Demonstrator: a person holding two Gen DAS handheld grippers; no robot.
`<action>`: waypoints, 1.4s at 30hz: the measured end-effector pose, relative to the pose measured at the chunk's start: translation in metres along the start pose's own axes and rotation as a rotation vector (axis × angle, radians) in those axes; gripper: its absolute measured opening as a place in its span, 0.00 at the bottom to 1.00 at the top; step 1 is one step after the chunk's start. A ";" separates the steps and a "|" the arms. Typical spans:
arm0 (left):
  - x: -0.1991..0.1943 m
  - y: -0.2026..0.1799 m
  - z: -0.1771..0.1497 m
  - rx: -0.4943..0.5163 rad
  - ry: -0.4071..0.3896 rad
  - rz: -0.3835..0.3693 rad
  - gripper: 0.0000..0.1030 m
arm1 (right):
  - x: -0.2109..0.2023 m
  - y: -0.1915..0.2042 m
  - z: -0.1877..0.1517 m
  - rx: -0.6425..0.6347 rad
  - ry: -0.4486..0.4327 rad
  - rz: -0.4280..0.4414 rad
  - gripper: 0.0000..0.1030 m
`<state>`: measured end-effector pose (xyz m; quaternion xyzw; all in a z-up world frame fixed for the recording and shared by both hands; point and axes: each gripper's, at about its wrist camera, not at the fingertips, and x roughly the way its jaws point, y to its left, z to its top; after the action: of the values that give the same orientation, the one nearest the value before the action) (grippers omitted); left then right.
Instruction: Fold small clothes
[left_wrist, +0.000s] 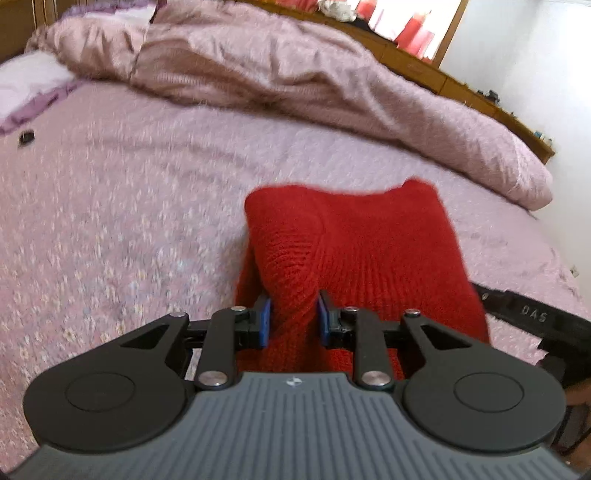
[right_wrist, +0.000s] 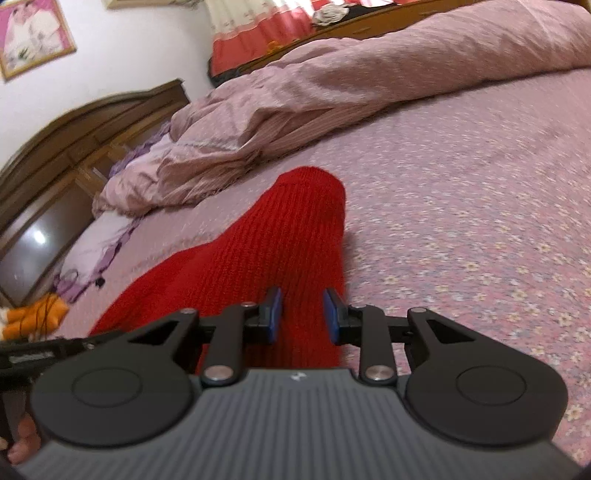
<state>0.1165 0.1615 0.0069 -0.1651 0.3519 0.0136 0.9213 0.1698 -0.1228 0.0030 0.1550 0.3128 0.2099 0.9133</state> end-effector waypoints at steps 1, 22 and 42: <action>0.003 0.002 -0.002 -0.008 0.004 0.002 0.35 | 0.002 0.004 -0.001 -0.021 0.003 -0.013 0.28; -0.002 0.003 0.014 -0.100 -0.030 -0.060 0.92 | -0.005 -0.048 -0.001 0.257 0.055 0.157 0.81; 0.034 0.018 0.007 -0.130 0.068 -0.049 0.97 | 0.015 -0.075 0.000 0.347 0.171 0.341 0.86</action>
<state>0.1442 0.1775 -0.0155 -0.2337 0.3773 0.0084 0.8961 0.2017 -0.1808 -0.0359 0.3416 0.3895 0.3165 0.7946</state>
